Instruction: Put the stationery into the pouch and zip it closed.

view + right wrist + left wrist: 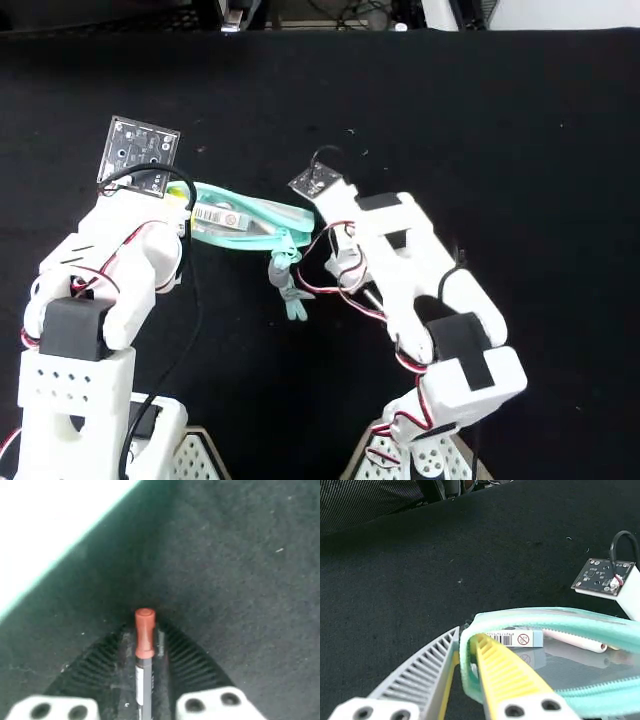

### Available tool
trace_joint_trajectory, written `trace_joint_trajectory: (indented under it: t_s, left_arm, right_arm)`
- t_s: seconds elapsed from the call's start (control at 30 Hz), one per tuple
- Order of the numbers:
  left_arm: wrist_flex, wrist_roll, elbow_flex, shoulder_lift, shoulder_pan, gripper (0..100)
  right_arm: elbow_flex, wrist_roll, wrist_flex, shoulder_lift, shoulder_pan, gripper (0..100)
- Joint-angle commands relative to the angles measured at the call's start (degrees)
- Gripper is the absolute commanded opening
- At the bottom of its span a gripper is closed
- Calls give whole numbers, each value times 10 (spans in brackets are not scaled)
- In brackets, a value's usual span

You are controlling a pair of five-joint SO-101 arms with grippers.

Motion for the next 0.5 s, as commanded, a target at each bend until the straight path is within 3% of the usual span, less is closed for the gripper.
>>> trace_joint_trajectory:
  t_s: [0.0, 0.17, 0.47]
  left_arm:
    - [-3, -4, 9, 9, 0, 36]
    - [-3, -4, 9, 9, 0, 36]
    - [-3, -4, 9, 9, 0, 36]
  right_arm:
    - [2, 4, -1, -22, -5, 13]
    - [60, -15, 0, -181, -5, 12]
    - [114, -33, 91, -651, -7, 12]
